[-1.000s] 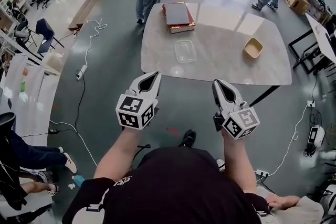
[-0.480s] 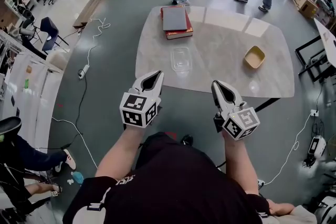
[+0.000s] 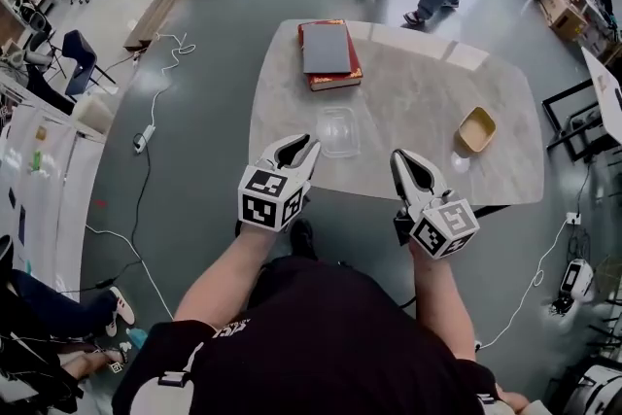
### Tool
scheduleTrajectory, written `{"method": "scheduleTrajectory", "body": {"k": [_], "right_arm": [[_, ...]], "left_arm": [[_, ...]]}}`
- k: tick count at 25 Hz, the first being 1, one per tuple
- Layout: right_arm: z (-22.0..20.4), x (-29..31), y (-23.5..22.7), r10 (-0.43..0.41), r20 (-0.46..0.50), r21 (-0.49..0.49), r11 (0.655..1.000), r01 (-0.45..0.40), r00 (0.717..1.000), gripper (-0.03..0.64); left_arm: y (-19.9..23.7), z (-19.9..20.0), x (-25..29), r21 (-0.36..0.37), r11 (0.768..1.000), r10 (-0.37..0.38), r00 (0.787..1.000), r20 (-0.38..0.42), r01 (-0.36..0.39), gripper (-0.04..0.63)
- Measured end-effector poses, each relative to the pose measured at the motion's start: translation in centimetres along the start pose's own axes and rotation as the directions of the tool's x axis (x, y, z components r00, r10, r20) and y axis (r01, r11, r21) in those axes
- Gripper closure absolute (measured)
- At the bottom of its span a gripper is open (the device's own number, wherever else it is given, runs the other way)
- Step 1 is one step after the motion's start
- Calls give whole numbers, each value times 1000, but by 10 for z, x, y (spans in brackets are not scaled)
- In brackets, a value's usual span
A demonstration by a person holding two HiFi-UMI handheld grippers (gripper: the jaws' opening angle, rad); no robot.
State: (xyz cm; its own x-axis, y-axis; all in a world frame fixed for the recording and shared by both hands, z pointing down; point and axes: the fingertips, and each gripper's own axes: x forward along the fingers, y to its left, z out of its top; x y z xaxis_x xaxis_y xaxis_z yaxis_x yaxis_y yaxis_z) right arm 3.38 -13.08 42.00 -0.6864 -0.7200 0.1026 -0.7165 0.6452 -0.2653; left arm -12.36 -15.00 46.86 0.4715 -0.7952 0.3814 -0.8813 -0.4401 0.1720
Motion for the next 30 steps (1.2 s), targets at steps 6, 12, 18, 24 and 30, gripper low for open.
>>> {"method": "scheduleTrajectory", "body": {"k": [6,12,18,24,30], "right_arm": [[4,50,-7,-44,-11,-2,999,44,999,603],[-6,67,-24,-66,-33,27,997,67,997,603],[-13,71,-48,-55,-59,49,997,58,997,603],[-22,66,-62,-42,-85,61,997,47,996,603],[-34,53,-72,-45,-106,76,996,53,993,603]], "left_arm": [[38,-6,40,-13,999,-45,997,-64,44,496],[55,-30,79,-45,998,-52,986,-158,45,461],[62,-61,119,-61,998,-19,965,-262,4,427],[67,-109,149,-90,995,16,933,-360,-52,416],[75,-152,167,-105,988,58,892,-448,-116,392]]}}
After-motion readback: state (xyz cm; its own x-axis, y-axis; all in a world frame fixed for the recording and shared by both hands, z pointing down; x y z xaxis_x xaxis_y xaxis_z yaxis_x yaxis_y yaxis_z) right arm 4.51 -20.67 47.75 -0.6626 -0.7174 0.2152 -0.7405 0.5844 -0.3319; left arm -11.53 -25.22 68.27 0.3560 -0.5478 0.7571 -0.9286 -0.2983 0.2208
